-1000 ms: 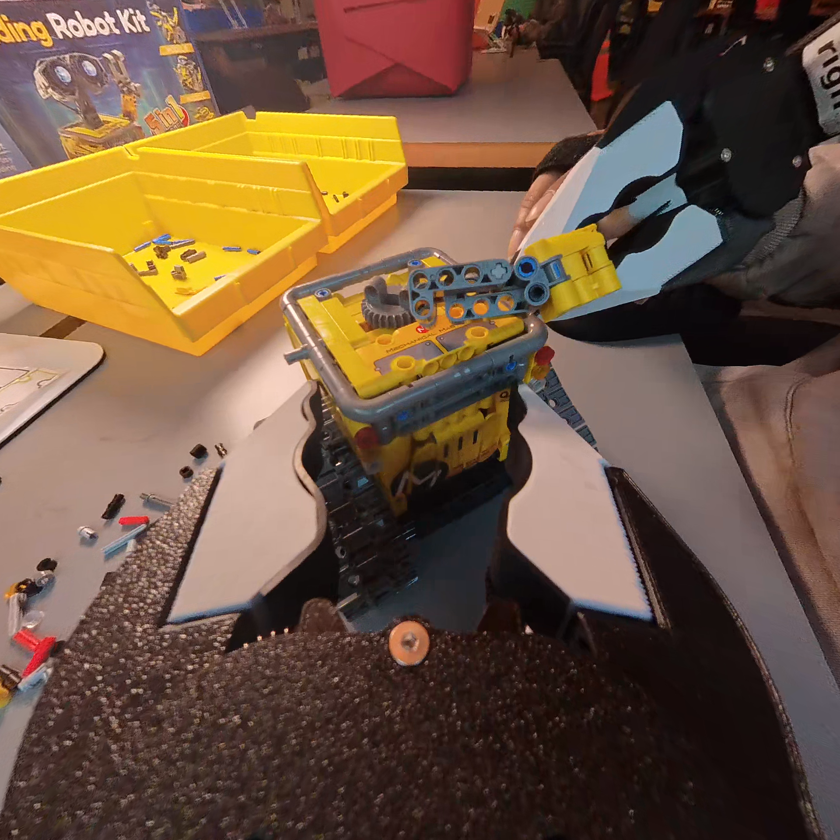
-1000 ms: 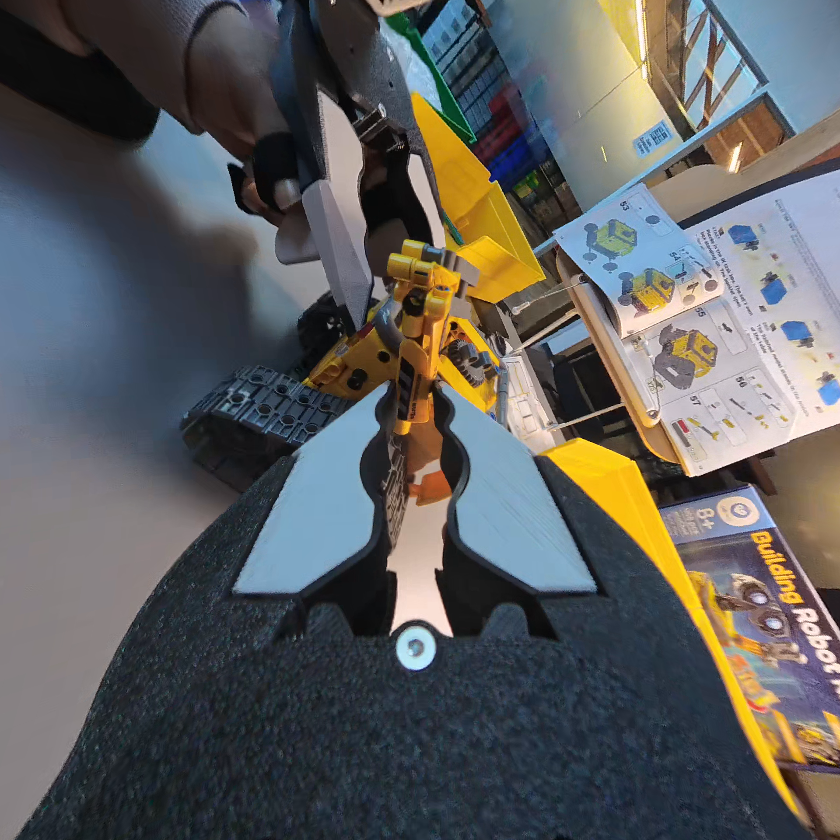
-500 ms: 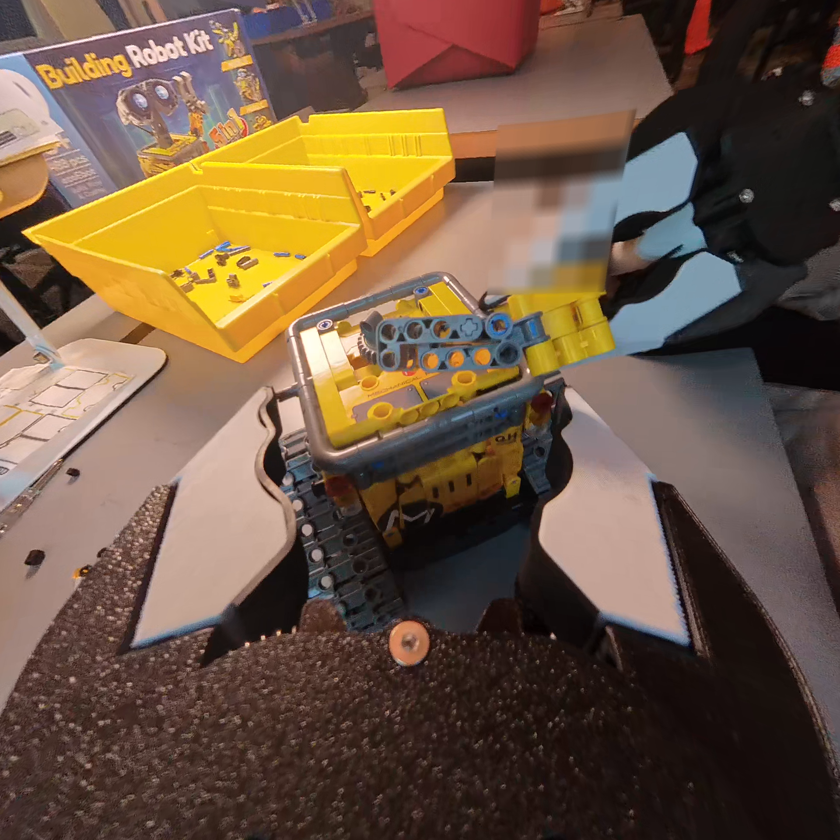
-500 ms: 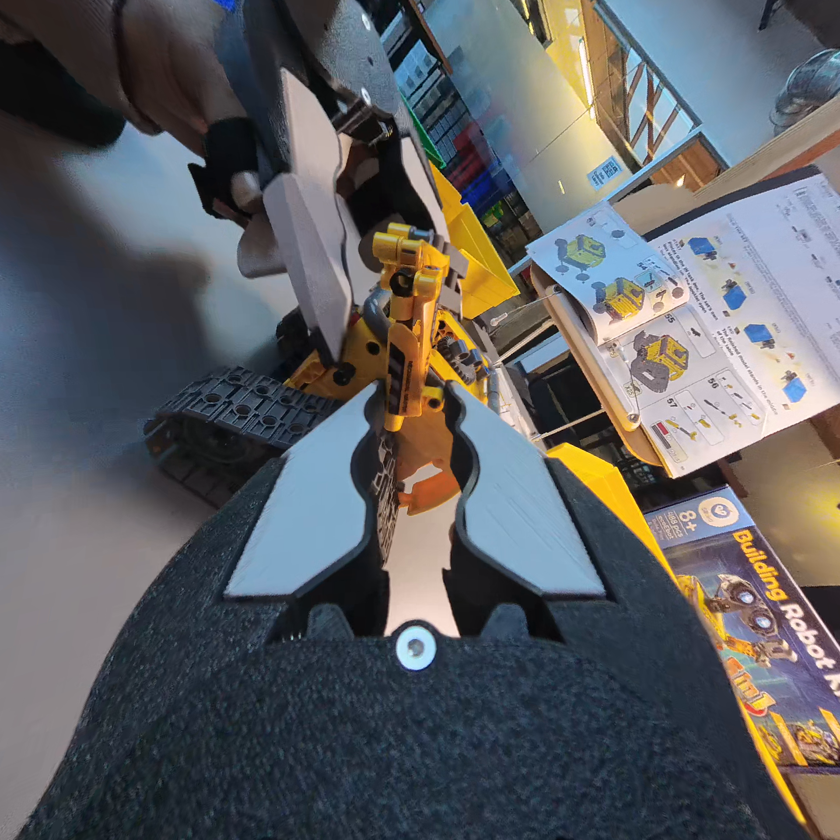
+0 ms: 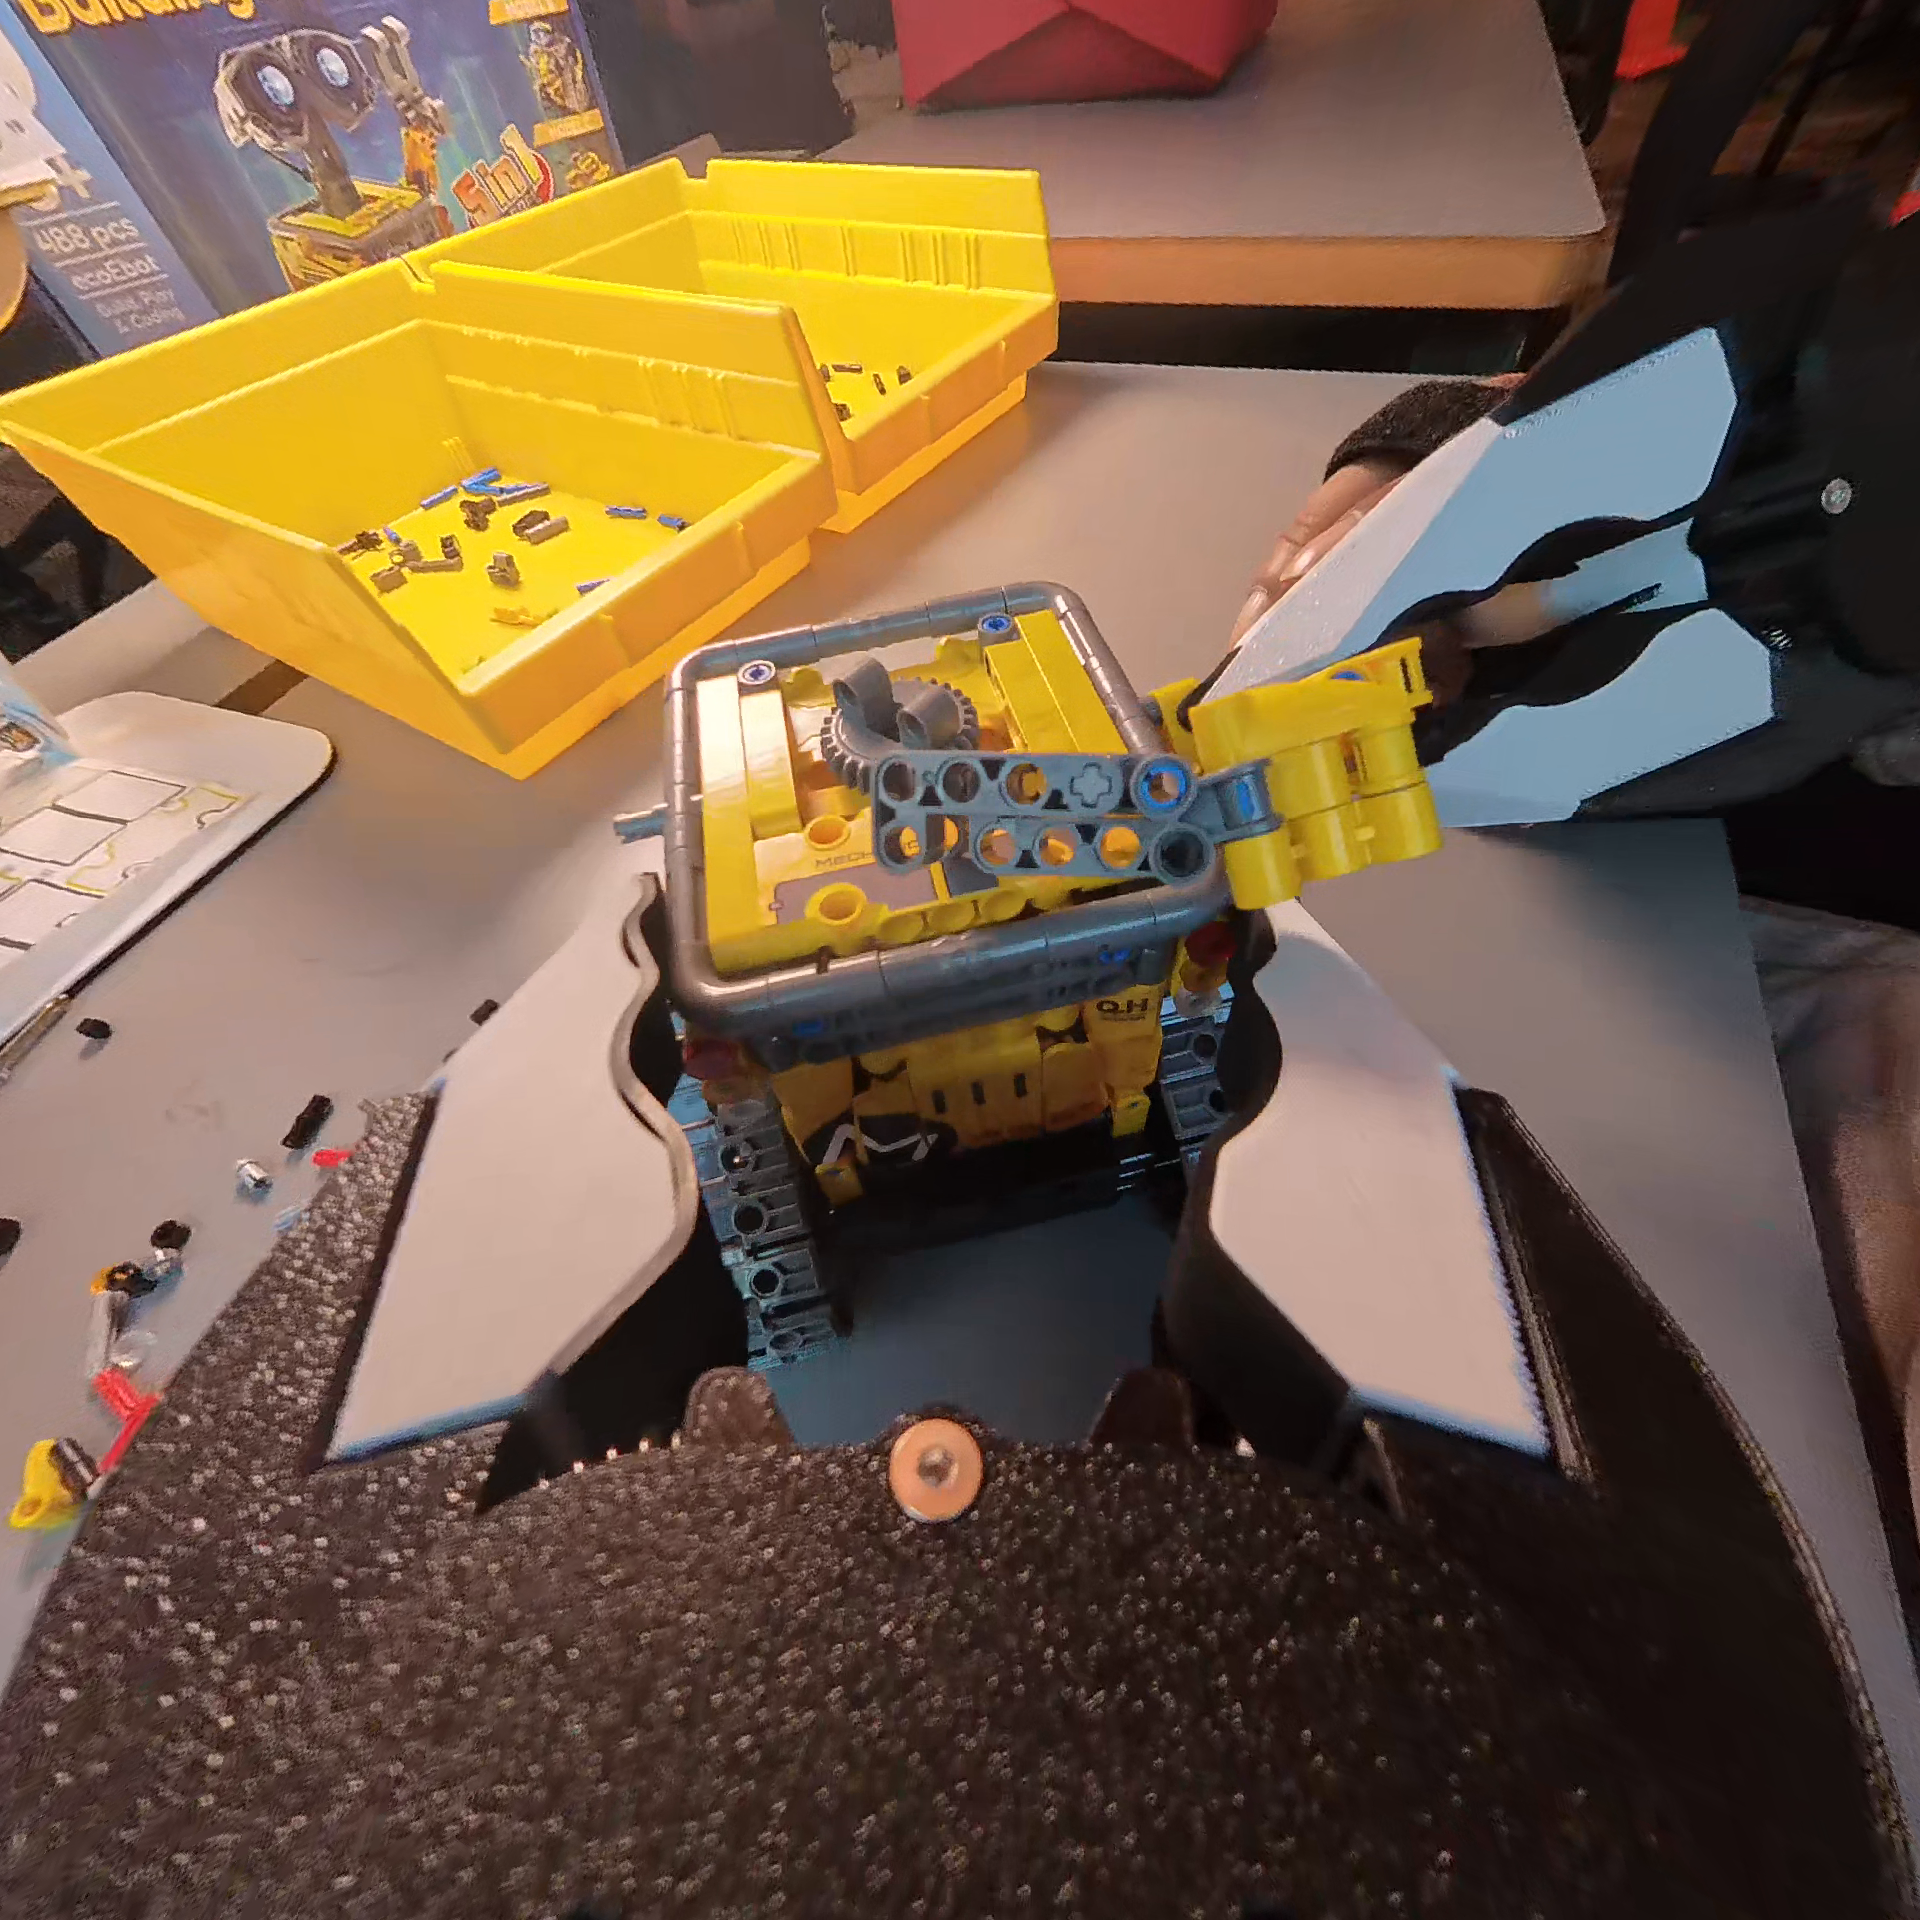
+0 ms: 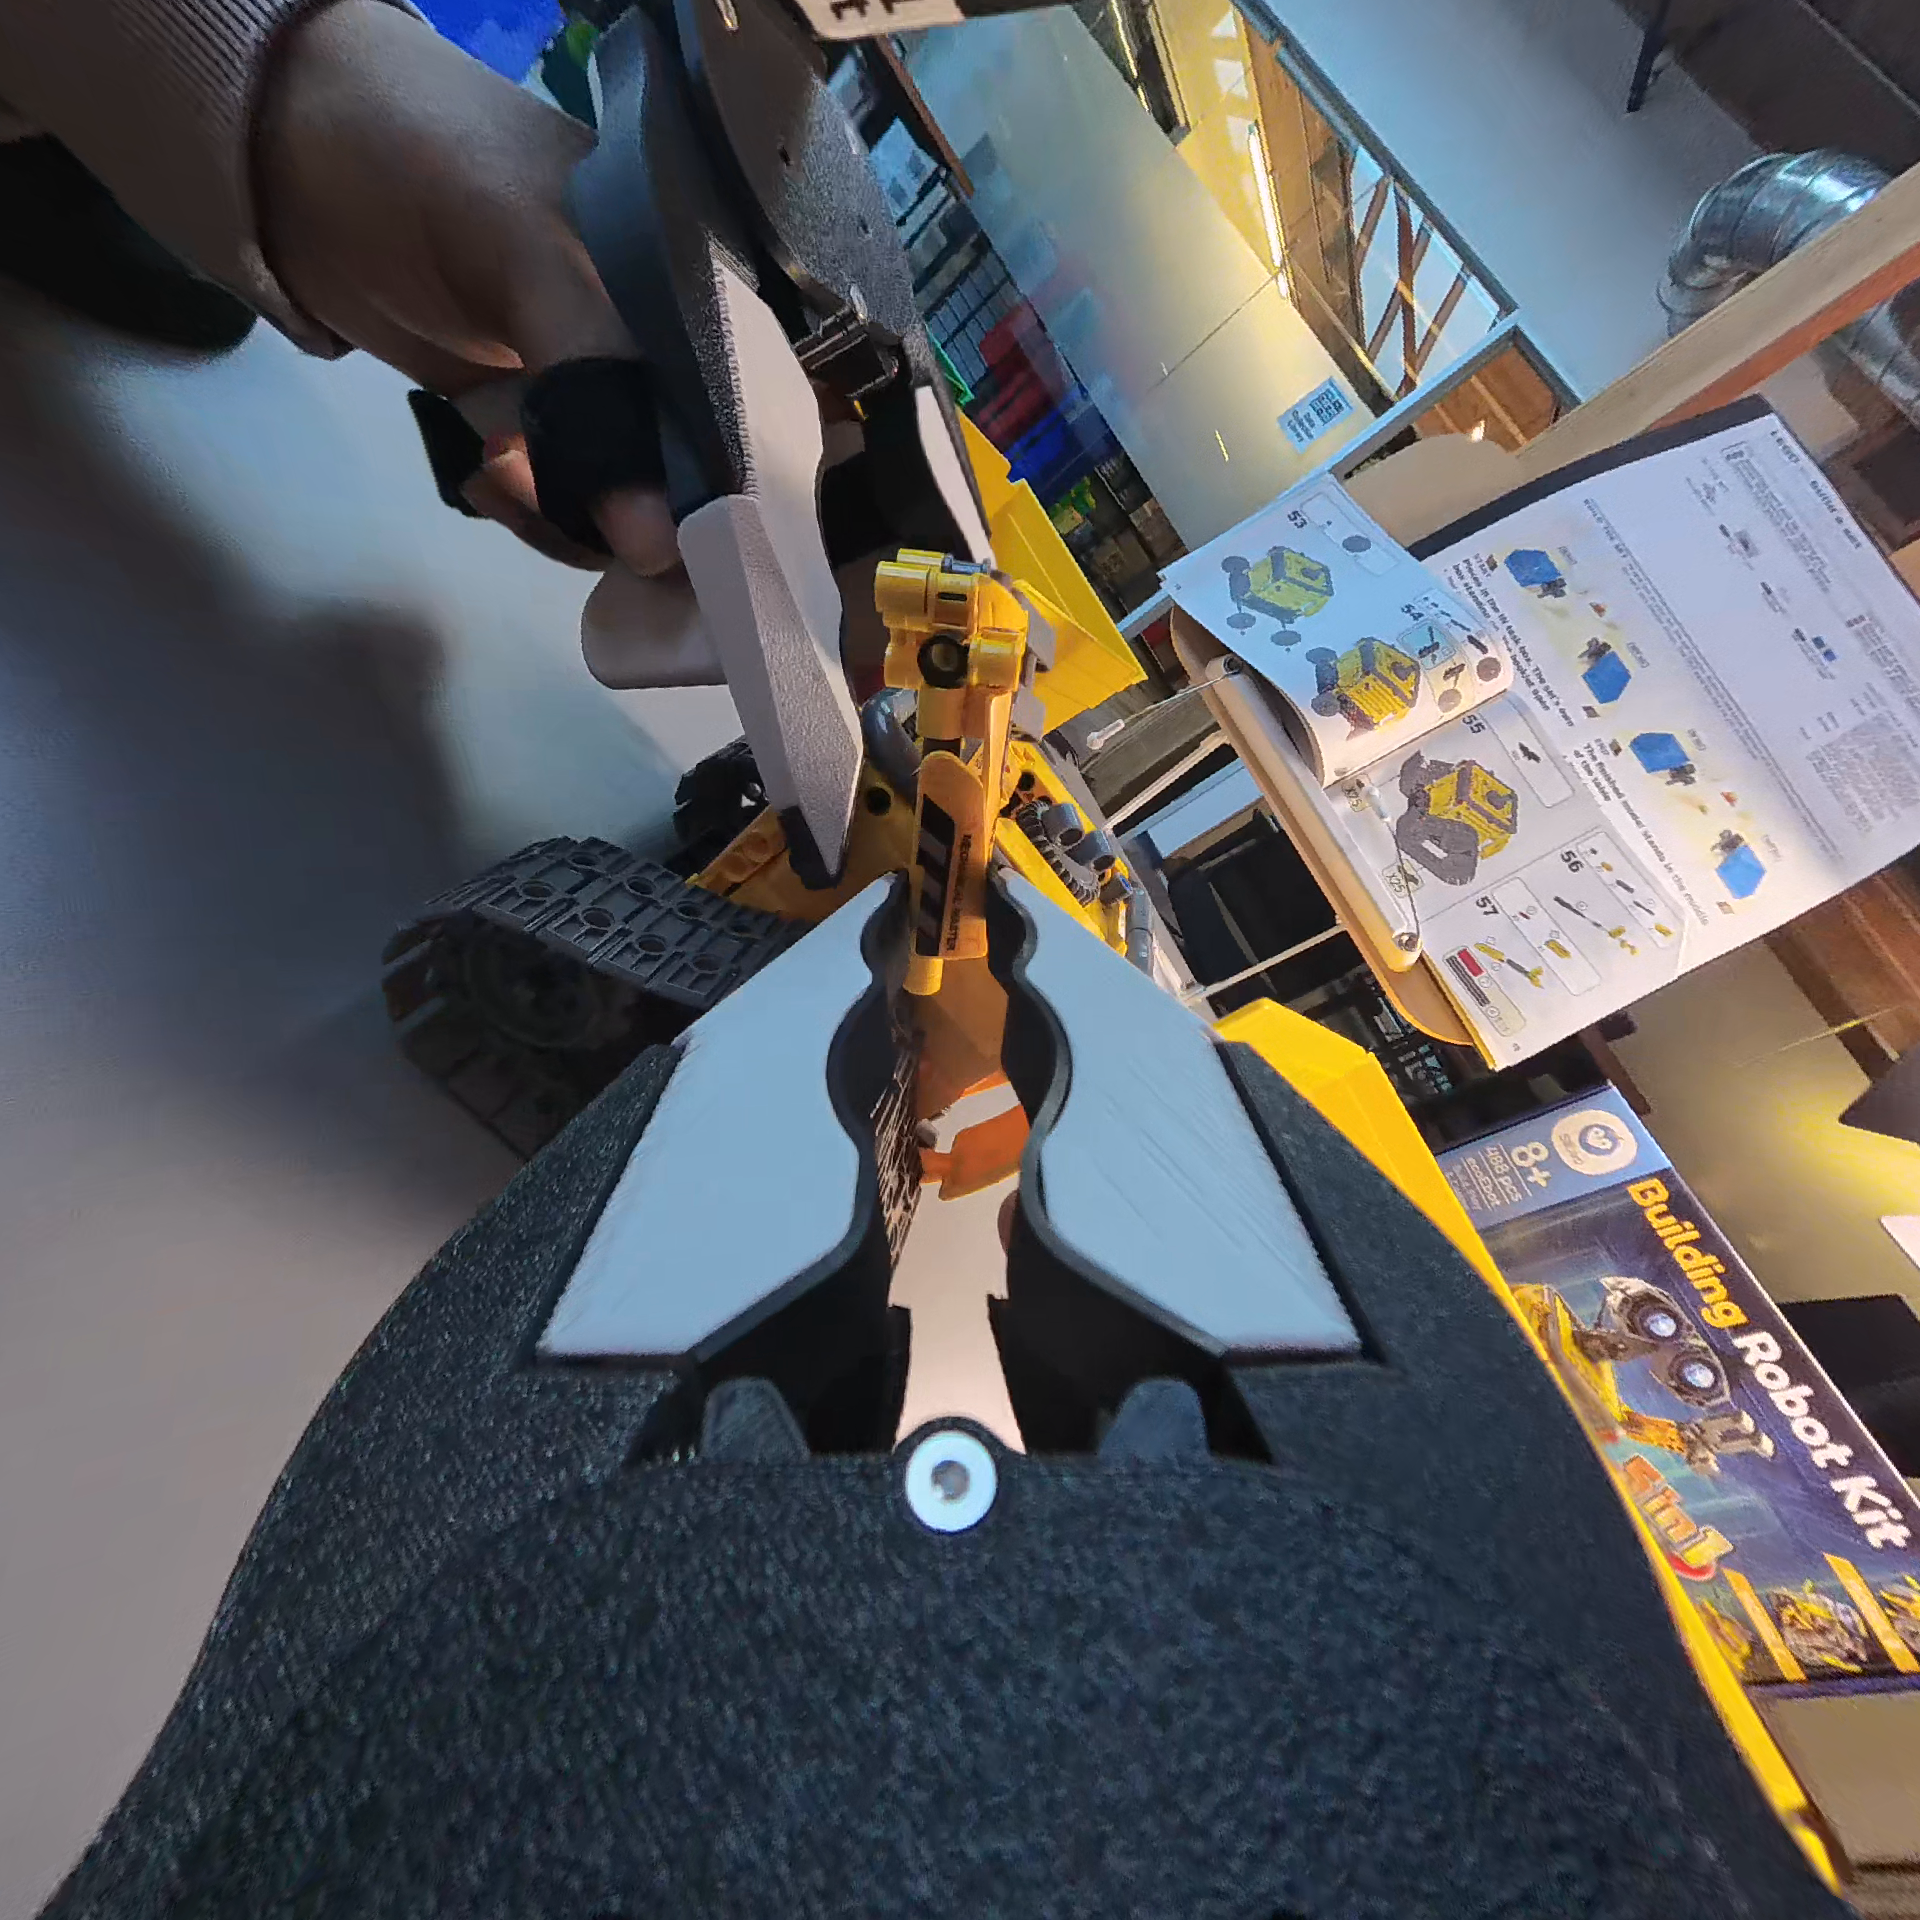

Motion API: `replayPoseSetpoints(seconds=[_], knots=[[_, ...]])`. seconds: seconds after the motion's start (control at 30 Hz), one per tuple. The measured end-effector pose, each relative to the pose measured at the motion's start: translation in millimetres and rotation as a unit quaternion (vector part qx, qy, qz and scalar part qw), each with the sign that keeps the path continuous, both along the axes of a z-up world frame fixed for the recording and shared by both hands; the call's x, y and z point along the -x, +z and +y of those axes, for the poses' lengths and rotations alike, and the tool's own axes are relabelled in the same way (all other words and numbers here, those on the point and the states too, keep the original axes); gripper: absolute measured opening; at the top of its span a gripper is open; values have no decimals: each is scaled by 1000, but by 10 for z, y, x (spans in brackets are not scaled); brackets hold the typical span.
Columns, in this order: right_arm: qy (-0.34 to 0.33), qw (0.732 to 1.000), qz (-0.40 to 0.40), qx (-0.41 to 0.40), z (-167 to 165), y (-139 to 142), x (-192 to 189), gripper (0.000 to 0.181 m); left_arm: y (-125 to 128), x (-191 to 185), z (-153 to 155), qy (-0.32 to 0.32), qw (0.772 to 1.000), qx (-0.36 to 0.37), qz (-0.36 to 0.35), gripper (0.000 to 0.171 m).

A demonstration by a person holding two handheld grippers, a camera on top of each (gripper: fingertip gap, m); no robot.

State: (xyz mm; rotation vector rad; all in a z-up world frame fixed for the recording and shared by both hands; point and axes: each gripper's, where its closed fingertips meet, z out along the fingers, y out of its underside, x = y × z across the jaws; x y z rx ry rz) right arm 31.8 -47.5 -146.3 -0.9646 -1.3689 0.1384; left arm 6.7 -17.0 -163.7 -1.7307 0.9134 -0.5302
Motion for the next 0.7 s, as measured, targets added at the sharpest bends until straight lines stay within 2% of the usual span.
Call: replayPoseSetpoints(seconds=[0.2,0.3,0.4,0.63,0.7], knots=[[-45,999,-3,-10,23,5,-67,10,-11,-30,34,10,1000,8,5,106],[-39,999,16,4,-168,26,-104,10,-3,234,224,70,998,10,1,105],[-54,997,37,33,-226,-25,-221,11,-2,301,198,62,998,2,-4,107],[-77,976,146,141,115,326,-645,12,3,225,178,46,999,5,-5,106],[-62,966,178,176,168,411,-729,12,5,203,159,43,999,3,-5,106]])
